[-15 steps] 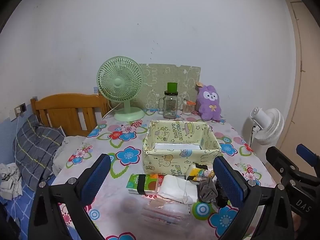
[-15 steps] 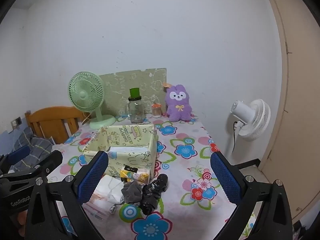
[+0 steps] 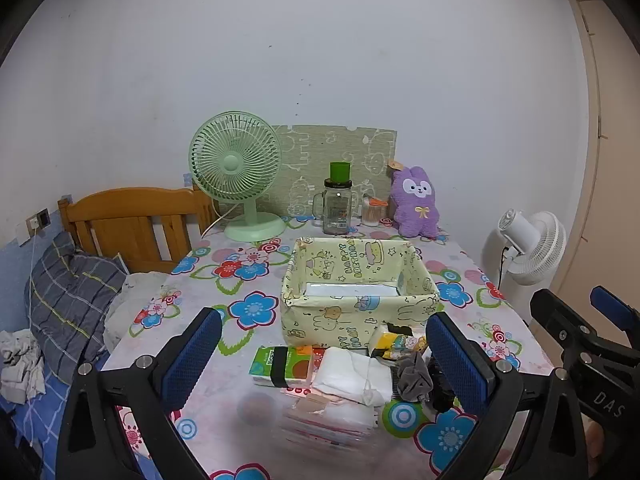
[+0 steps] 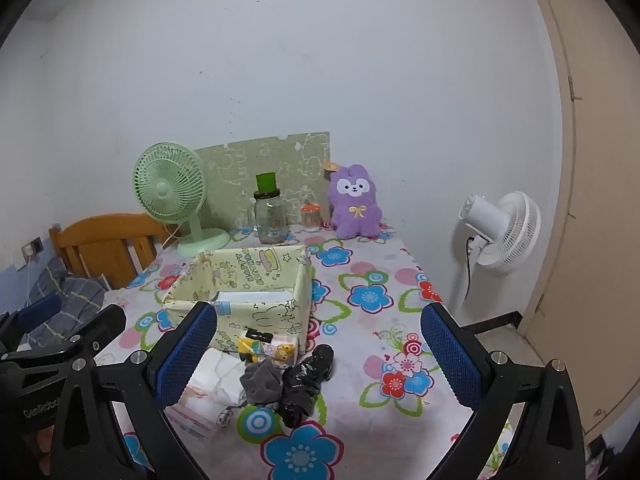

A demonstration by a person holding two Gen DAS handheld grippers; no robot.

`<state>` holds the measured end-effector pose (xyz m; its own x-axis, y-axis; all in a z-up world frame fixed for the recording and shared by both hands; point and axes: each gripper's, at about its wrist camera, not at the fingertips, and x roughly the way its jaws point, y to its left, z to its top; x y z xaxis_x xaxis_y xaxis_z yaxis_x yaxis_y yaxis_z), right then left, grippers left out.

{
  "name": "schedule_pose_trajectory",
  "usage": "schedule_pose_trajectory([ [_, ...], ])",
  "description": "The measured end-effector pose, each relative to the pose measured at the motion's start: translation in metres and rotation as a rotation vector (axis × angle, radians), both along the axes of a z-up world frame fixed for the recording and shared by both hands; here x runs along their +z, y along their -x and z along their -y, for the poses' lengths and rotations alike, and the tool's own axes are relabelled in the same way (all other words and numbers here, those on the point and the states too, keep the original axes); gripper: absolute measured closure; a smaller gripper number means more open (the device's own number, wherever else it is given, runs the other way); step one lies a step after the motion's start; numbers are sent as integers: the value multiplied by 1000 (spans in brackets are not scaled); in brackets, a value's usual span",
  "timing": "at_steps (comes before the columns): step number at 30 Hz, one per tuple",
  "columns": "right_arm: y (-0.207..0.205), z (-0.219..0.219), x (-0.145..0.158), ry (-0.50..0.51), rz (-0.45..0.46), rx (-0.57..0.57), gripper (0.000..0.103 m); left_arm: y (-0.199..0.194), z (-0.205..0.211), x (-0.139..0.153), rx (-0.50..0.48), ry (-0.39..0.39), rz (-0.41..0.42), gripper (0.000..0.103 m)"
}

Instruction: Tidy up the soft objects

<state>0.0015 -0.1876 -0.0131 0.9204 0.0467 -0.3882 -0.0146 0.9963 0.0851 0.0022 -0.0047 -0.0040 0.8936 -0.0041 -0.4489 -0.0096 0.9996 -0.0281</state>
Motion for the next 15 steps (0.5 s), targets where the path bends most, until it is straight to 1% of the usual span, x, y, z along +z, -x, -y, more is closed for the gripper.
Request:
schedule_pose_trajectory([
  [4,1,0,0,11,-8,-21,0,0,1,0,-5,1,-4,0],
  [15,2,0,1,5,-5,-17,0,3,3,-1,-8,7,-4,0],
])
